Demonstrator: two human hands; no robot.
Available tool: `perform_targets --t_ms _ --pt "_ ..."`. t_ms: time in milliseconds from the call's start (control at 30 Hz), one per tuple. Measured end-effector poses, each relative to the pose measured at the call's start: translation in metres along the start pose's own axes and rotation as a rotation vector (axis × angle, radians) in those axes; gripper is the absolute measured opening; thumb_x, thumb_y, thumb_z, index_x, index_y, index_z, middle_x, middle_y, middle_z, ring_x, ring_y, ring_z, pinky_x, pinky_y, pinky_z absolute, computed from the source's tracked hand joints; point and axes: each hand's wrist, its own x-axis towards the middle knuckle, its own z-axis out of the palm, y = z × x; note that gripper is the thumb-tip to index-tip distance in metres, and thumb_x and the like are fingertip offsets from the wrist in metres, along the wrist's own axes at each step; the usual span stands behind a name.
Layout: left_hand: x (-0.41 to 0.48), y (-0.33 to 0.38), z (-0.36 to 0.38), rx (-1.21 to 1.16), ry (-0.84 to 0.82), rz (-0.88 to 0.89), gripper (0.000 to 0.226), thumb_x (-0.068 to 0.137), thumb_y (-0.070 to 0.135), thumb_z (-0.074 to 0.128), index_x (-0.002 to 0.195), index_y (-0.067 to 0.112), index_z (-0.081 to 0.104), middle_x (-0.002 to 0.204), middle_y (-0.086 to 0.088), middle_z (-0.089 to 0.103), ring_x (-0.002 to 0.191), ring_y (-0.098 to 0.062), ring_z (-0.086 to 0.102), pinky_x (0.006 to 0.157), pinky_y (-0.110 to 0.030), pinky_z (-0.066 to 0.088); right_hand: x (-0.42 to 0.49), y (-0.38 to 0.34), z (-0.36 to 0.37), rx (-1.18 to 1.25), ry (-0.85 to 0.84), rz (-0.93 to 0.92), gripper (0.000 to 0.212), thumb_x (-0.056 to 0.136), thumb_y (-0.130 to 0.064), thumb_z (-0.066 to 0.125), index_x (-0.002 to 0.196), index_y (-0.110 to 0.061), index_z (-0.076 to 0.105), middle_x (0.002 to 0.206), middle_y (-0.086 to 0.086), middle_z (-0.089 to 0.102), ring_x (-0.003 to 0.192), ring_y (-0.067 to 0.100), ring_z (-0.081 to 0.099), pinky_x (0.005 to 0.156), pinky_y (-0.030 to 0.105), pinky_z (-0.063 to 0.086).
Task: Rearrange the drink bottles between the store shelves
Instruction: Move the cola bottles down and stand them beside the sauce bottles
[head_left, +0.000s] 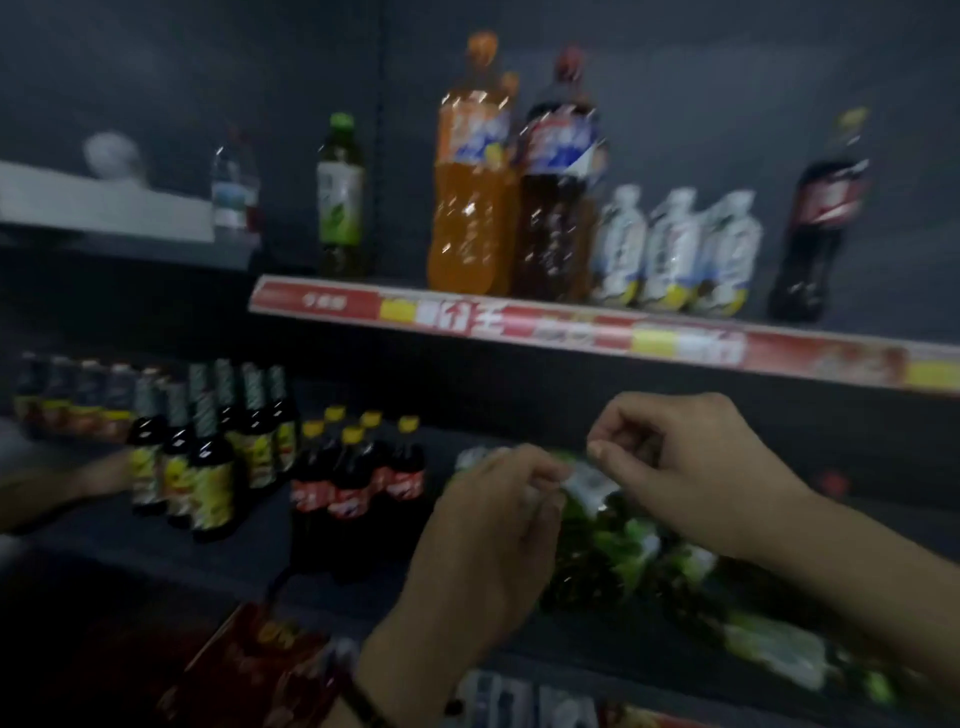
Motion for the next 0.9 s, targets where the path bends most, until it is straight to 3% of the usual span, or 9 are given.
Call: perform_targets --t_ms 133,267,400,467,567,633,733,900 --pt "0.061 0.082 -0.004 0.121 -0.014 0.283 0.021 0.099 0.041 0.064 0.120 0.042 0.060 0.115 0.025 0.057 0.115 0.001 0.053 0.098 -0.022 0.046 -0.015 0.034 -0.075 -0.112 0.292 -0.013 0.016 0.090 -0.042 0.063 0.083 -0.028 0.067 0.068 -0.012 0.068 0.065 0.006 0.065 0.065 0.036 0.053" --pt "0.130 0.130 0.023 0.214 -0.114 0.382 0.037 0.098 0.041 0.067 0.134 0.040 0.056 0.132 0.019 0.054 0.130 -0.008 0.046 0.111 -0.033 0.043 -0.006 0.082 -0.133 -0.127 0.467 0.166 0.010 0.088 -0.032 0.070 0.083 -0.024 0.067 0.069 -0.011 0.069 0.071 0.012 0.067 0.072 0.034 0.050" --pt "0.190 0.157 0.057 0.274 -0.173 0.363 0.039 0.101 0.049 0.063 0.137 0.034 0.058 0.137 0.009 0.061 0.126 -0.016 0.056 0.107 -0.041 0.050 0.029 0.133 -0.165 -0.053 0.444 0.435 0.010 0.089 -0.028 0.071 0.083 -0.022 0.066 0.076 -0.011 0.066 0.075 0.011 0.060 0.061 0.023 0.039" --pt "0.215 0.164 0.074 0.262 -0.243 0.296 0.038 0.103 0.056 0.057 0.135 0.034 0.061 0.133 0.008 0.066 0.121 -0.016 0.061 0.101 -0.043 0.054 0.053 0.157 -0.169 -0.006 0.418 0.523 0.013 0.089 -0.025 0.071 0.091 -0.012 0.069 0.084 -0.001 0.069 0.081 0.019 0.060 0.060 0.025 0.039" --pt "0.241 0.162 0.100 0.336 -0.240 0.219 0.034 0.105 0.060 0.049 0.124 0.036 0.064 0.115 0.007 0.073 0.102 -0.017 0.066 0.086 -0.039 0.056 0.086 0.191 -0.165 0.086 0.376 0.638 0.040 0.091 -0.024 0.073 0.122 -0.005 0.057 0.108 0.009 0.062 0.093 0.024 0.054 0.074 0.030 0.043" --pt "0.246 0.154 0.114 0.452 -0.171 0.209 0.030 0.106 0.056 0.047 0.116 0.036 0.066 0.106 0.008 0.074 0.092 -0.015 0.063 0.075 -0.035 0.049 0.106 0.212 -0.159 0.180 0.357 0.714 0.057 0.089 -0.027 0.078 0.131 -0.005 0.046 0.120 0.013 0.057 0.103 0.029 0.056 0.082 0.034 0.048" --pt "0.249 0.141 0.128 0.509 -0.141 0.189 0.021 0.103 0.043 0.048 0.108 0.033 0.067 0.113 0.007 0.073 0.099 -0.022 0.066 0.079 -0.037 0.052 0.133 0.237 -0.152 0.280 0.354 0.753 0.076 0.082 -0.029 0.088 0.134 -0.004 0.039 0.133 0.019 0.058 0.123 0.038 0.059 0.098 0.044 0.054" --pt "0.250 0.139 0.130 0.486 -0.139 0.218 0.018 0.105 0.038 0.046 0.108 0.035 0.064 0.115 0.010 0.070 0.102 -0.020 0.063 0.086 -0.042 0.055 0.164 0.261 -0.145 0.479 0.387 0.759 0.084 0.080 -0.021 0.092 0.139 -0.002 0.036 0.132 0.017 0.059 0.124 0.036 0.060 0.095 0.043 0.053"
